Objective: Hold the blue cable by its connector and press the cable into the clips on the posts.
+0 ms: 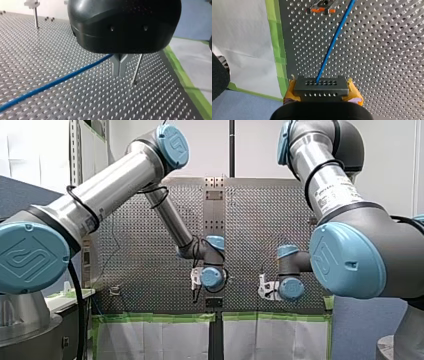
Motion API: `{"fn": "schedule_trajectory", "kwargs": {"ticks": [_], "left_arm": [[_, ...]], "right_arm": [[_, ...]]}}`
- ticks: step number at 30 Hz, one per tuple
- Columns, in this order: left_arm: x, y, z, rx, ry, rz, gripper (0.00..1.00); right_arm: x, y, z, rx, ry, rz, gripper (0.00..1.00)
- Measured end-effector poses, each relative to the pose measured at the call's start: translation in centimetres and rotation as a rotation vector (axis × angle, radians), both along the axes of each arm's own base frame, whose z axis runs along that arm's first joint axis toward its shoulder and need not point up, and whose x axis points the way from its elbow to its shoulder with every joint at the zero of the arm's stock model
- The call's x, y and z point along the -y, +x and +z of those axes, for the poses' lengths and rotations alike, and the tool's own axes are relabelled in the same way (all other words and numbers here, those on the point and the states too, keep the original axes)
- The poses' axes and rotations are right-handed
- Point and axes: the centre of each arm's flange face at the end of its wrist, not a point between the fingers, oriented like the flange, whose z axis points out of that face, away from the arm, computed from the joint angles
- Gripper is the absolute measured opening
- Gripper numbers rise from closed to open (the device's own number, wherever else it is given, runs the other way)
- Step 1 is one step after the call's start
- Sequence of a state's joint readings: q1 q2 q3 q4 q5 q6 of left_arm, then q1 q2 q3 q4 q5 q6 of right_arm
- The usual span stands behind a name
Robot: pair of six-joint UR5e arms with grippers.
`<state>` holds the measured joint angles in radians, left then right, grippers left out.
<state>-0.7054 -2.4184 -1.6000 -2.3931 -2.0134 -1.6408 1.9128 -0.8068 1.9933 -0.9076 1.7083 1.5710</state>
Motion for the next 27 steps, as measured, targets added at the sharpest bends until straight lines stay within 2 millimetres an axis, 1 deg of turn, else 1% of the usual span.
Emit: {"fn": "schedule_trajectory", "kwargs": {"ticks": [2, 6, 9, 14, 20, 27], "left_arm": [[0.4, -0.1, -0.9, -0.004, -0.001, -0.008, 0.00], [0.9, -0.4, -1.7, -0.011, 0.004, -0.015, 0.00], [1.9, -1.2, -2.7, -0.024, 0.013, -0.021, 0.00], [4.1, -2.3, -4.3, -0.027, 0.010, -0.042, 0.00], [5.9, -2.4, -6.0, -0.029, -0.006, -0.052, 0.00], [7.4, -2.8, -8.5, -0.065, -0.017, -0.062, 0.00]], "right_arm": [[0.3, -0.2, -0.2, 0.004, -0.003, -0.004, 0.00], [0.7, -0.6, -0.4, 0.011, -0.004, -0.005, 0.00], [0.9, -0.9, -0.5, 0.012, -0.004, -0.005, 0.00], [1.4, -1.6, -1.0, 0.009, -0.005, -0.020, 0.00], [2.4, -2.5, -2.7, 0.007, 0.008, -0.030, 0.00], [4.2, -3.0, -3.0, 0.010, -0.005, -0.008, 0.00]]}}
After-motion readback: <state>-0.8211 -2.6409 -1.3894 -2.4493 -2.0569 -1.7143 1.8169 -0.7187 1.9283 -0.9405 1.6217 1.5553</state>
